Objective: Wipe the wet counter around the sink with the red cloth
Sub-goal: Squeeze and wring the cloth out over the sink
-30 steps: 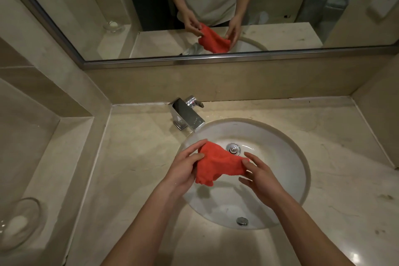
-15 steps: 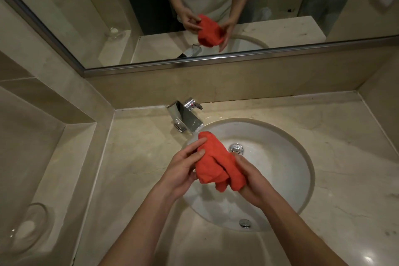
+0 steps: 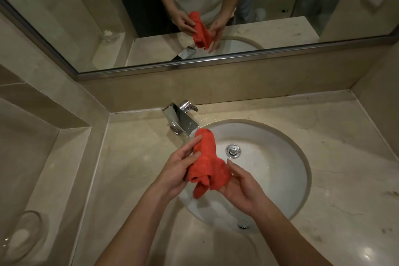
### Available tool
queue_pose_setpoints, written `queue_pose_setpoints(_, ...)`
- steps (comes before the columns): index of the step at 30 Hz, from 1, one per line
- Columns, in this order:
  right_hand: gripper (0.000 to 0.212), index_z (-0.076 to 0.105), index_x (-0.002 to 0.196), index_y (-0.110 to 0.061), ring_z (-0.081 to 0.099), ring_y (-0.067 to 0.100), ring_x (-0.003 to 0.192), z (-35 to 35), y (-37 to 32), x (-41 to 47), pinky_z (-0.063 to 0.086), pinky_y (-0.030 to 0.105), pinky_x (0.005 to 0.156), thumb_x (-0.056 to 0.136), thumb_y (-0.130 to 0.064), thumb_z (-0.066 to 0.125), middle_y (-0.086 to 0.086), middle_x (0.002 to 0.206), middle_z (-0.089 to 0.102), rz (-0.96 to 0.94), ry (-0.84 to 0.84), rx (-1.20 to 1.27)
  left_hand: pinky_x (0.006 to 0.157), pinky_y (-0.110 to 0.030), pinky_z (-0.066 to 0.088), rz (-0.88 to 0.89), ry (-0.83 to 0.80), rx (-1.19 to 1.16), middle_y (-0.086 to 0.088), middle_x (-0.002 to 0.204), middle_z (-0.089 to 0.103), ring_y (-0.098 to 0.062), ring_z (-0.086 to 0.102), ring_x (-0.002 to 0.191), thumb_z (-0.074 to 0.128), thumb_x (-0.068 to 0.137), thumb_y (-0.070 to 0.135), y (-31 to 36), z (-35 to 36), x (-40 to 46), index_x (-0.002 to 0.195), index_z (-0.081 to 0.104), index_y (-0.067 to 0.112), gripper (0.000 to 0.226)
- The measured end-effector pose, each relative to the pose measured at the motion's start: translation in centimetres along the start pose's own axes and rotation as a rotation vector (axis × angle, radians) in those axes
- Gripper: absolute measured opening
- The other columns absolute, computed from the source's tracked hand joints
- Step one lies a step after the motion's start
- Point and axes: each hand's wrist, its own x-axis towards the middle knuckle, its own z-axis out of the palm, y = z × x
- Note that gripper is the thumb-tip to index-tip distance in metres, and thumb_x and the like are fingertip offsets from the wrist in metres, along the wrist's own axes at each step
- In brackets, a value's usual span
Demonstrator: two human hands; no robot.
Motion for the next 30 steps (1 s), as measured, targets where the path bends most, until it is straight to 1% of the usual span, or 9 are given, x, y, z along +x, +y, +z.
queue_pose_setpoints(3,0.049,0.055,0.131,-0.004,0.068,0.030,0.091,-0.6,-1.7,0.0,0.056,0.038,0.068,0.084,-0.009,0.068,0.025,0.126,0.063,-0.187,0.136,-0.109,0.083,-0.021,0.054,0.052,0.055,0.180,0.007,0.133,0.060,-0.005,0.064,0.111,0.053,0.095,-0.003,0.5,-1.9,-0.2,0.136,0.055,0.022,0.049)
queue_pose_setpoints(5,0.048,0.059,0.130,-0.013,0.071,0.031,0.091,-0.9,-3.0,-0.6,0.059,0.039,0.069,0.085,0.001,0.069,0.022,0.116,0.071,-0.292,0.244,-0.283,0.086,-0.022,0.052,0.070,0.057,0.310,0.011,0.136,0.057,-0.002,0.063,0.111,0.057,0.094,-0.002,0.5,-3.0,-0.3,0.133,0.057,0.028,0.050)
queue_pose_setpoints(12,0.018,0.073,0.107,-0.013,0.072,0.019,0.080,0.7,-5.0,-1.9,0.058,0.031,0.063,0.094,-0.004,0.065,0.005,0.084,0.075,-0.533,0.282,-0.755,0.078,-0.026,0.054,0.111,0.050,0.399,0.013,0.134,0.058,-0.007,0.065,0.096,0.061,0.092,-0.002,0.5,-3.5,-0.7,0.128,0.059,0.034,0.051)
queue_pose_setpoints(14,0.018,0.075,0.103,-0.014,0.072,0.018,0.082,0.7,-5.0,-1.8,0.059,0.032,0.059,0.096,-0.005,0.061,0.003,0.090,0.075,-0.579,0.324,-0.857,0.072,-0.024,0.055,0.089,0.050,0.332,0.014,0.131,0.060,-0.006,0.067,0.097,0.059,0.092,-0.003,0.9,-3.3,-0.9,0.130,0.058,0.031,0.051)
queue_pose_setpoints(18,0.022,0.072,0.116,-0.019,0.072,0.016,0.097,0.5,-4.5,-1.3,0.061,0.039,0.075,0.097,-0.013,0.062,-0.001,0.106,0.075,-0.712,0.433,-0.810,0.074,-0.023,0.054,0.083,0.006,0.245,0.016,0.129,0.063,-0.005,0.065,0.108,0.057,0.093,-0.003,1.6,-2.1,-1.1,0.133,0.058,0.026,0.050)
queue_pose_setpoints(22,0.029,0.064,0.124,-0.014,0.073,0.019,0.094,1.6,-4.5,-1.1,0.058,0.032,0.075,0.095,-0.011,0.064,0.008,0.108,0.075,-0.484,0.357,-0.457,0.086,-0.018,0.051,0.163,-0.034,0.217,0.014,0.131,0.062,-0.004,0.061,0.117,0.055,0.092,-0.006,2.3,-1.5,-0.8,0.135,0.055,0.021,0.052)
queue_pose_setpoints(24,0.041,0.058,0.130,-0.013,0.073,0.025,0.093,1.4,-4.5,-1.4,0.059,0.033,0.078,0.092,-0.003,0.066,0.015,0.110,0.074,-0.415,0.298,-0.406,0.087,-0.019,0.051,0.203,-0.022,0.318,0.014,0.129,0.062,-0.003,0.063,0.110,0.057,0.092,-0.005,2.6,-2.0,-0.4,0.135,0.055,0.024,0.052)
queue_pose_setpoints(27,0.058,0.055,0.136,-0.022,0.071,0.024,0.101,1.1,-4.7,-2.1,0.060,0.035,0.082,0.086,0.005,0.068,0.004,0.117,0.068,-0.515,0.317,-0.639,0.081,-0.019,0.050,0.258,0.037,0.589,0.010,0.126,0.062,-0.004,0.062,0.085,0.064,0.090,-0.003,2.5,-3.4,-0.1,0.130,0.058,0.032,0.054)
queue_pose_setpoints(30,0.051,0.066,0.127,-0.021,0.069,0.021,0.105,1.2,-5.2,-2.2,0.060,0.033,0.081,0.085,0.007,0.069,0.000,0.122,0.063,-0.598,0.275,-0.822,0.074,-0.018,0.050,0.260,0.078,0.625,0.005,0.114,0.067,-0.004,0.062,0.077,0.069,0.085,-0.005,1.7,-4.1,-0.1,0.125,0.060,0.032,0.056)
